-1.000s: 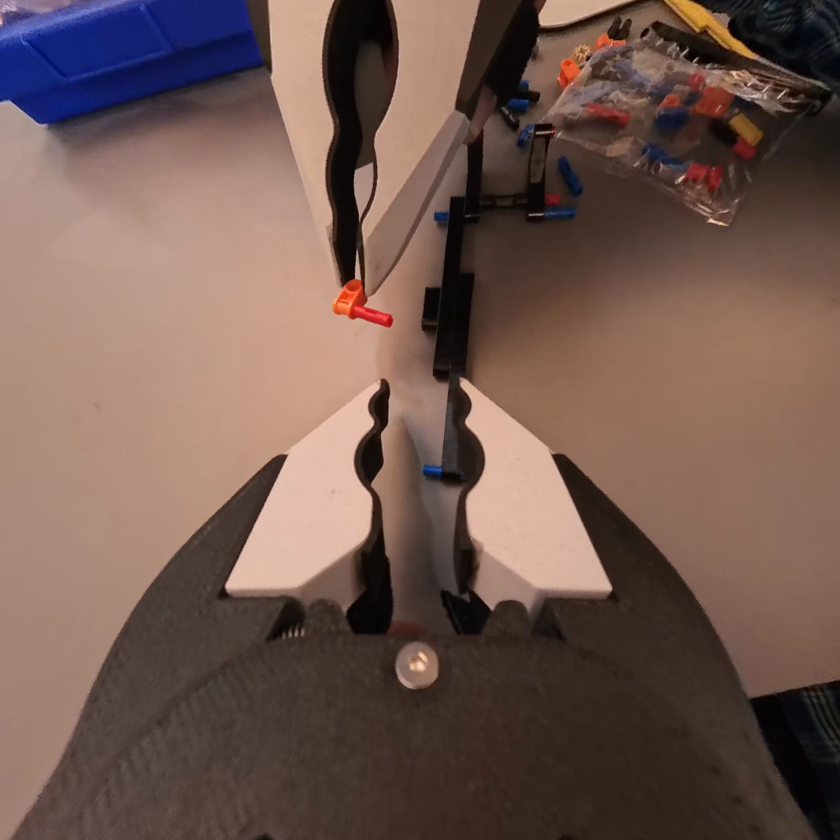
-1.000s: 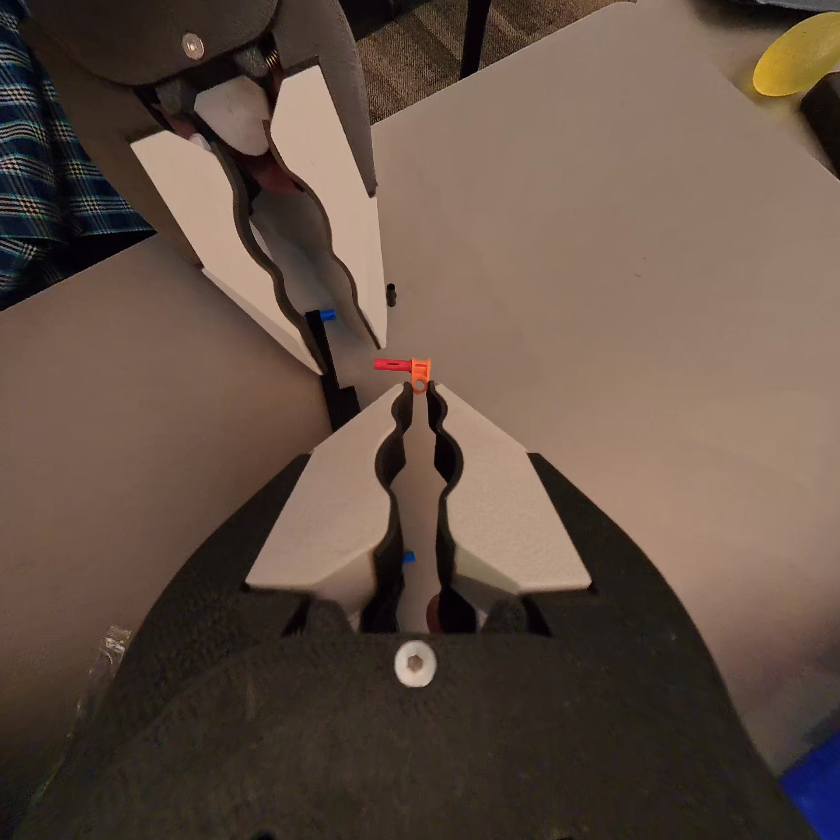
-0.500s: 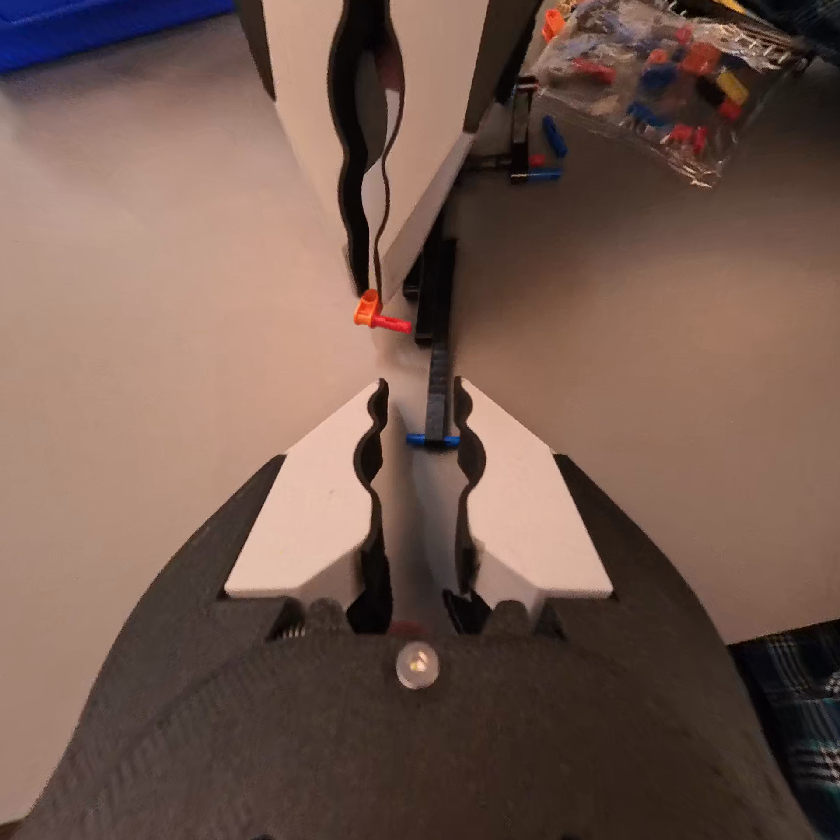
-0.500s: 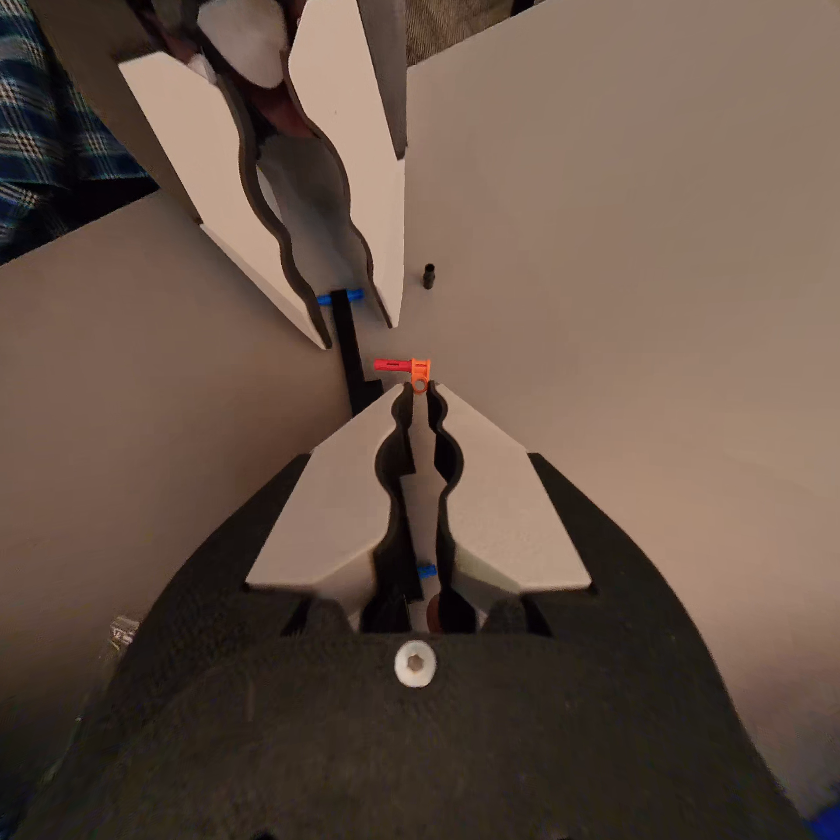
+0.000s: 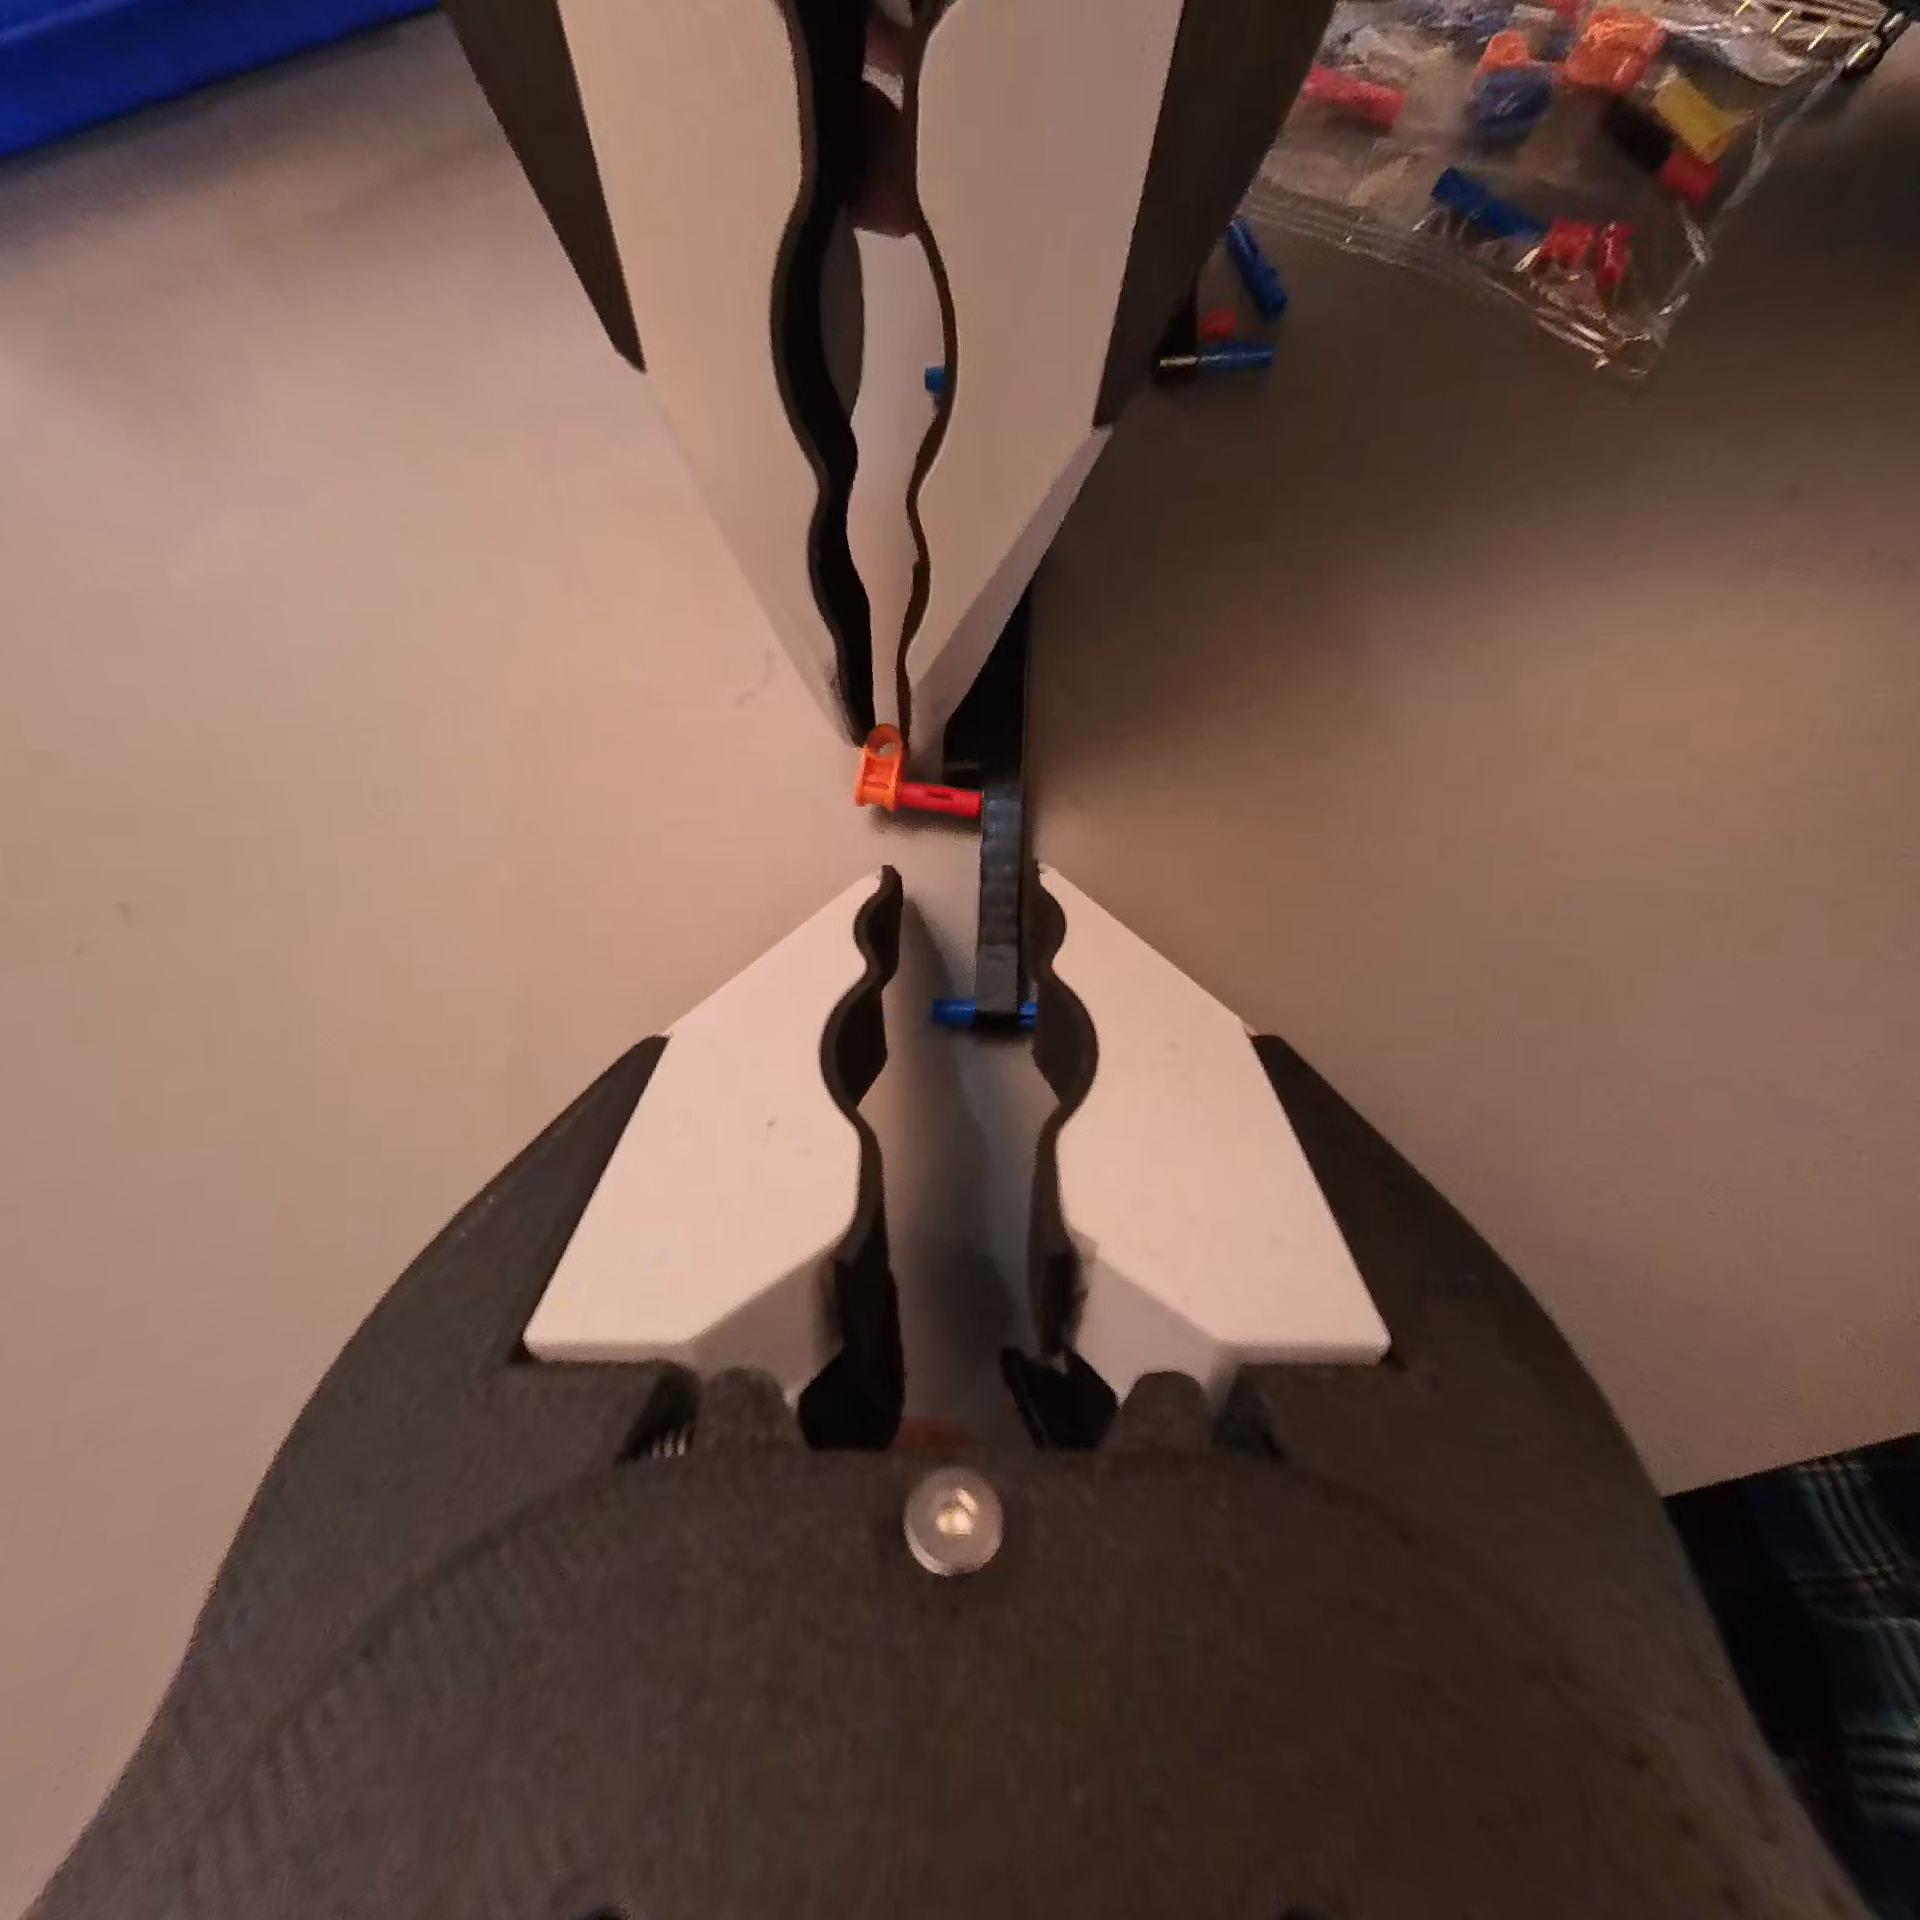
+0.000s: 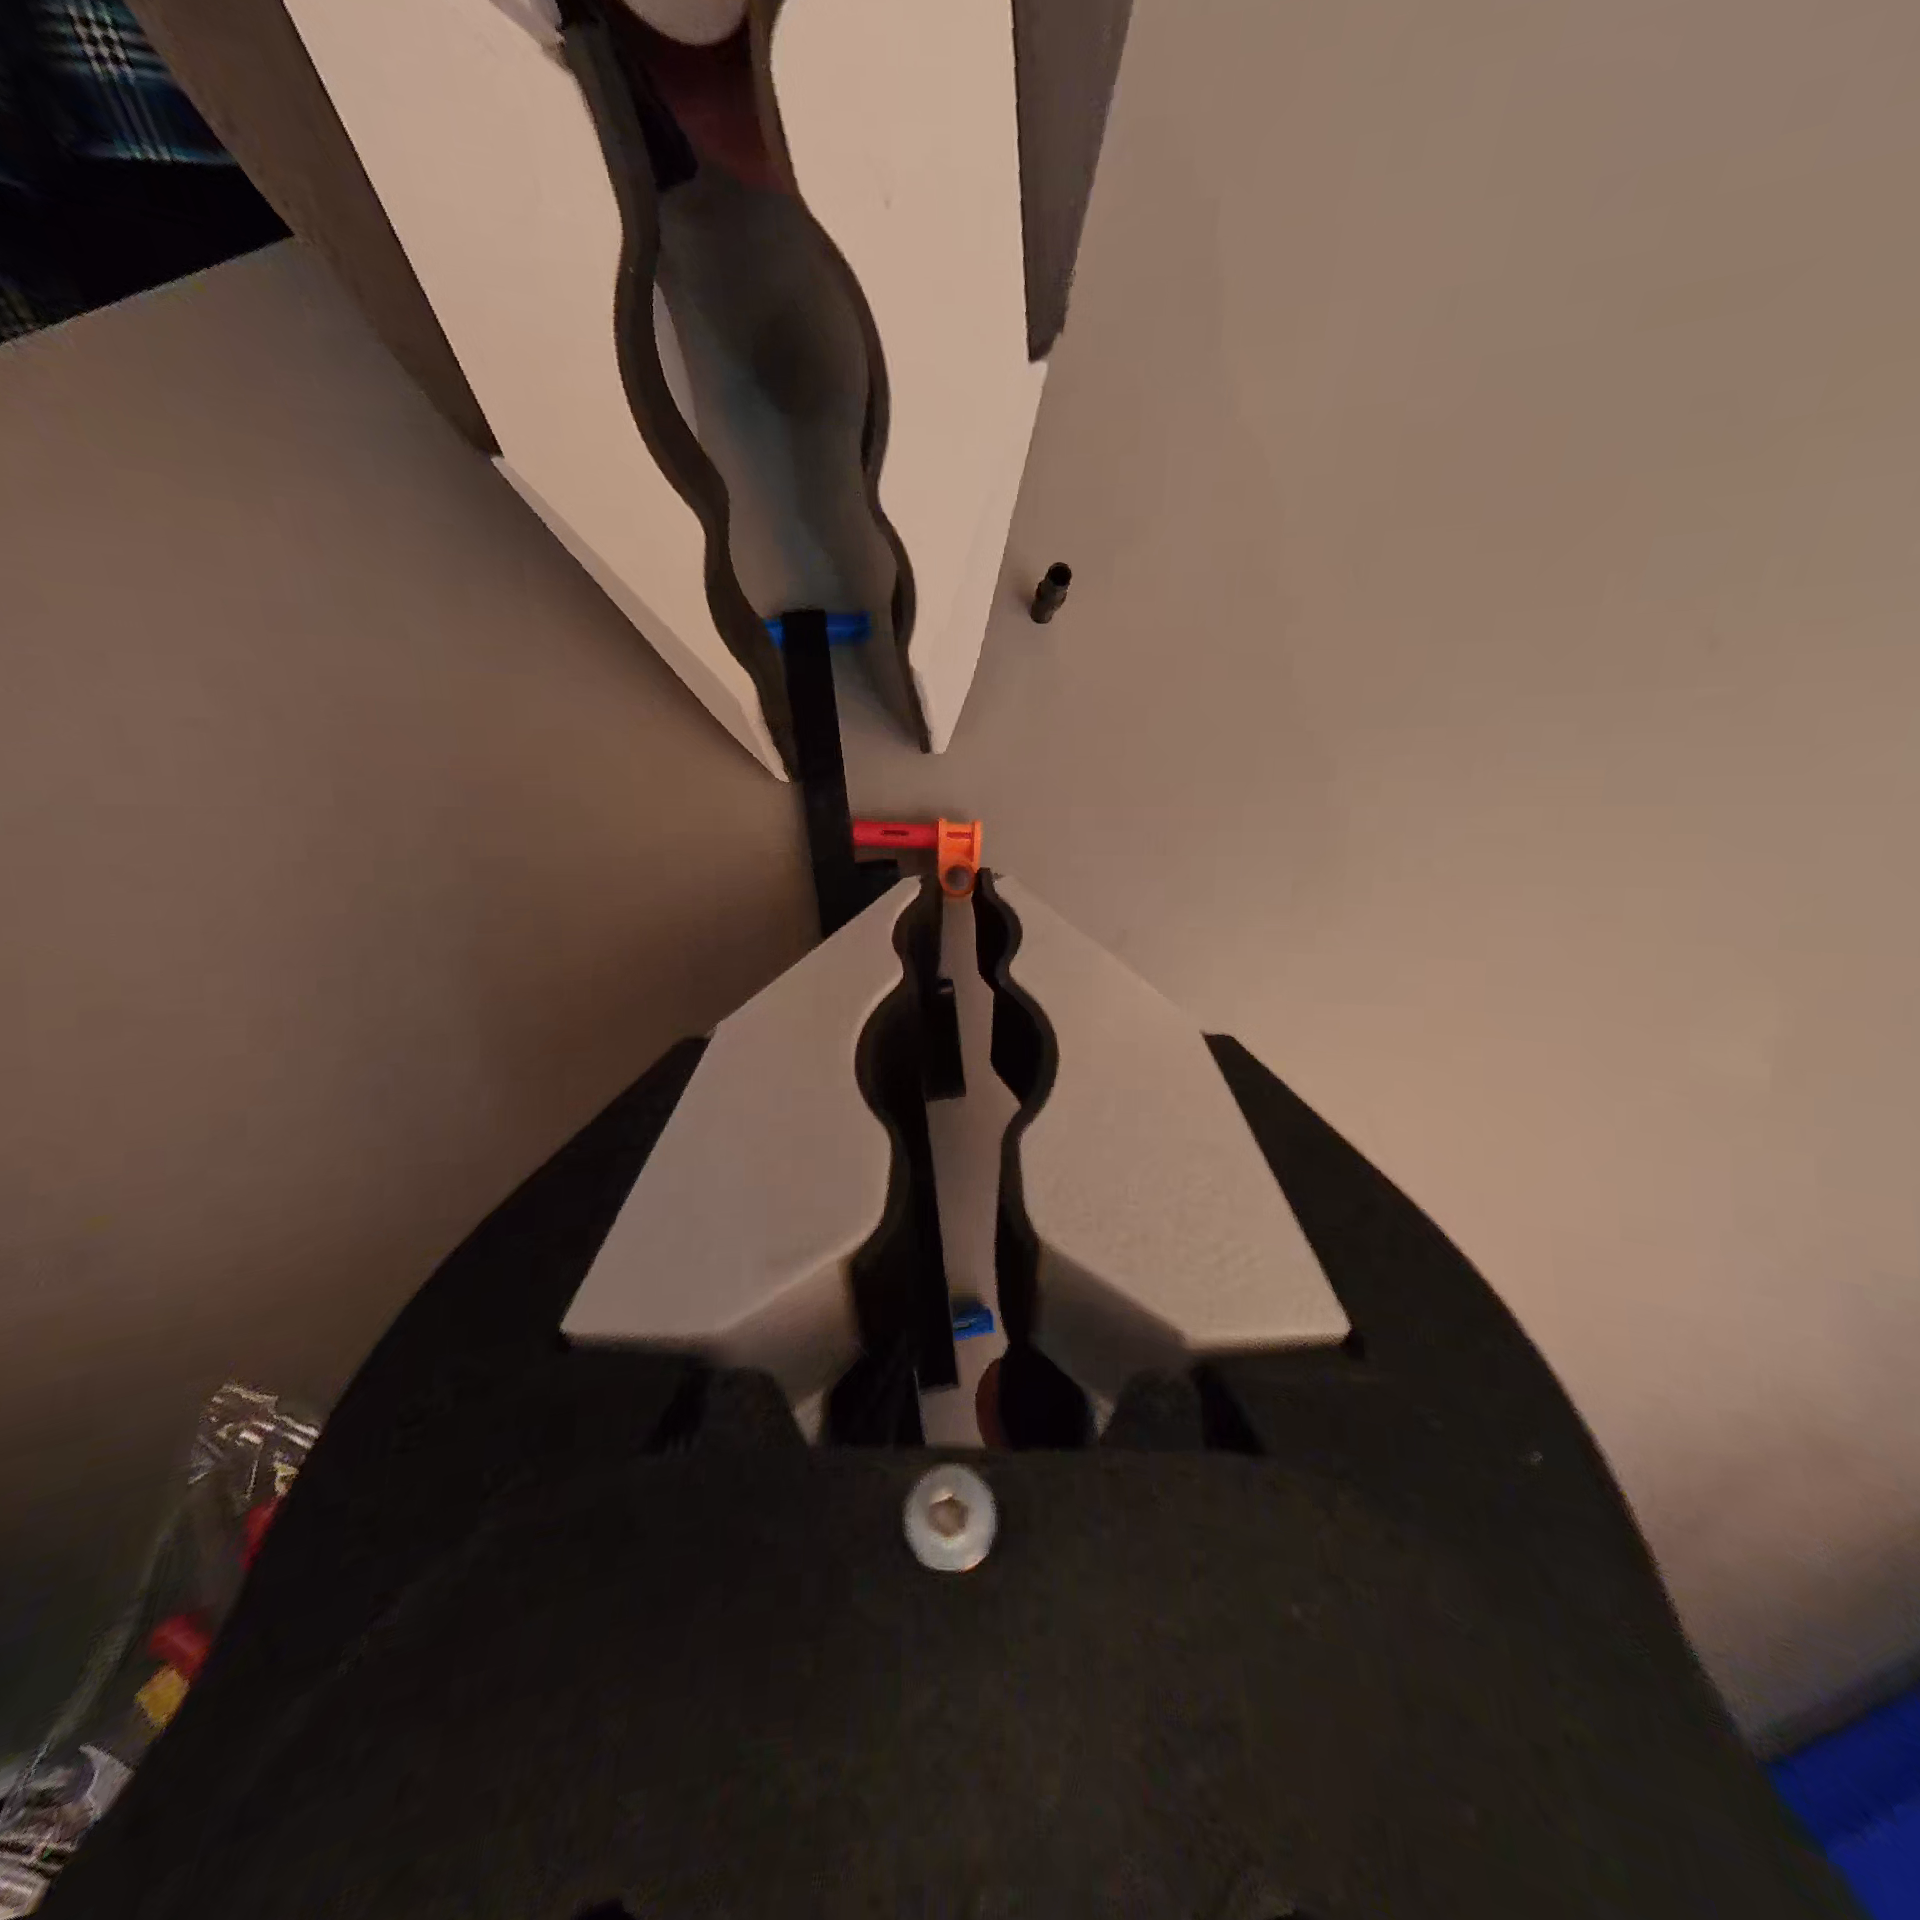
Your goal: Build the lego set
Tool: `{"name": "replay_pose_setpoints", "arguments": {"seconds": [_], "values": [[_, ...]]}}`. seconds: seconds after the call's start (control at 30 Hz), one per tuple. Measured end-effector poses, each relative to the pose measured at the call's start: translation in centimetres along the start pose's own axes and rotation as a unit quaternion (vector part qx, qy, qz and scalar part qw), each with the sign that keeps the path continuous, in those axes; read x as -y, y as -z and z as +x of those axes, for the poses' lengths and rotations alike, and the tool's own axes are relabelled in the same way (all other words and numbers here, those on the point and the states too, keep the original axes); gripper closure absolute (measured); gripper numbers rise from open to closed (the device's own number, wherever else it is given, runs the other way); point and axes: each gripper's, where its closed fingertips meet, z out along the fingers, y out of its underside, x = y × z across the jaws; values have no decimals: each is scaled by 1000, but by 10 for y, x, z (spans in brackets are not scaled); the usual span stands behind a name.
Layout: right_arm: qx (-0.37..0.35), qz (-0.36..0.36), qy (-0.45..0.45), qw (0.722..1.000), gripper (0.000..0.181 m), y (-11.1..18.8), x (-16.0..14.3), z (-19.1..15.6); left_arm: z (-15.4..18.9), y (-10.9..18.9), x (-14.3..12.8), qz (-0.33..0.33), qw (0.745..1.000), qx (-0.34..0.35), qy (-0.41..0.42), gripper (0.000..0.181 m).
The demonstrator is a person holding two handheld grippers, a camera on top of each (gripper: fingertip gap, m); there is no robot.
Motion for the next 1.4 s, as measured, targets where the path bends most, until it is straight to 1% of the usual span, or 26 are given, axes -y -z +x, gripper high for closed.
{"name": "replay_pose_setpoints", "arguments": {"seconds": [0.1, 0.27, 0.57, 0.73, 0.83, 1.07, 1.2, 1.4], "values": [[2, 0, 4, 1000, 179, 0, 0, -1, 1, 0, 0, -2, 1000, -5, -4, 161], [5, -7, 4, 1000, 178, -1, -3, -2, 4, 0, -1, -6, 1000, -23, -7, 173], [5, -20, 1, 1000, 179, 2, -5, -4, 6, -2, 0, -5, 1000, -25, -12, 175], [4, -12, 9, 1000, 179, 2, -5, -4, 7, -2, 0, -3, 1000, -28, -12, 175], [15, -19, 25, 999, 179, 6, -5, -4, 6, -2, 1, -4, 999, -32, -21, 175], [45, -32, 44, 997, 179, 3, -7, -2, 5, -3, 1, 0, 999, -41, -16, 175], [69, -11, 43, 997, 179, 3, -7, -1, 5, -4, 2, 2, 999, -45, -19, 175], [91, -17, 60, 994, 179, 2, -6, -1, 5, -4, 2, 11, 999, -50, -17, 175]]}}
